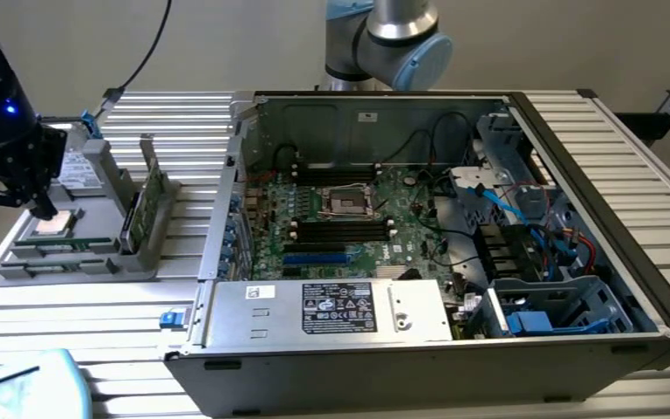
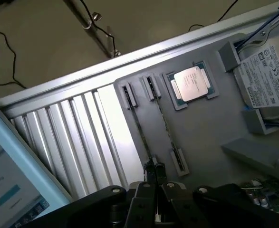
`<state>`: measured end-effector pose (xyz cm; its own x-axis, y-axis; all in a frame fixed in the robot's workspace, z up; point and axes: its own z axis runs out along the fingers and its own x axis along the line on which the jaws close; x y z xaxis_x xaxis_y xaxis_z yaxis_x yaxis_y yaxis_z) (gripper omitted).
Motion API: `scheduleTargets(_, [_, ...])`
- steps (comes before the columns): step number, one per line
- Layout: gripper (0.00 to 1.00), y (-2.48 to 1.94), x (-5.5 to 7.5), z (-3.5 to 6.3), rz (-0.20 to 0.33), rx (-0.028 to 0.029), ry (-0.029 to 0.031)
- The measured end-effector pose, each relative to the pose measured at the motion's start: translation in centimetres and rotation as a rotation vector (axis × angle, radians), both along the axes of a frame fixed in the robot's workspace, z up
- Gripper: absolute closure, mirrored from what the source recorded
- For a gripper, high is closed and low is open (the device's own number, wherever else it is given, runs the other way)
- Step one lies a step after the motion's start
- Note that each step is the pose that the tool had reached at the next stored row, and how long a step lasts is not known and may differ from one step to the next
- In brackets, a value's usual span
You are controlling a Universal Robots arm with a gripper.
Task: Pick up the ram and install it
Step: 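Pick up the ram and move it above insertion slot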
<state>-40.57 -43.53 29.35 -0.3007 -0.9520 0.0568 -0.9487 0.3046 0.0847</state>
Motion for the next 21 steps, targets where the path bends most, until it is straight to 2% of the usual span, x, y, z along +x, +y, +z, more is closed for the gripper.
scheduleTargets(12, [0.90,0.00,-0.2,-0.83,0.193,0.0001,-0.0001])
scheduleTargets(21, [0.90,0.20,-0.6,-1.22,0.281,0.0009,-0.0001])
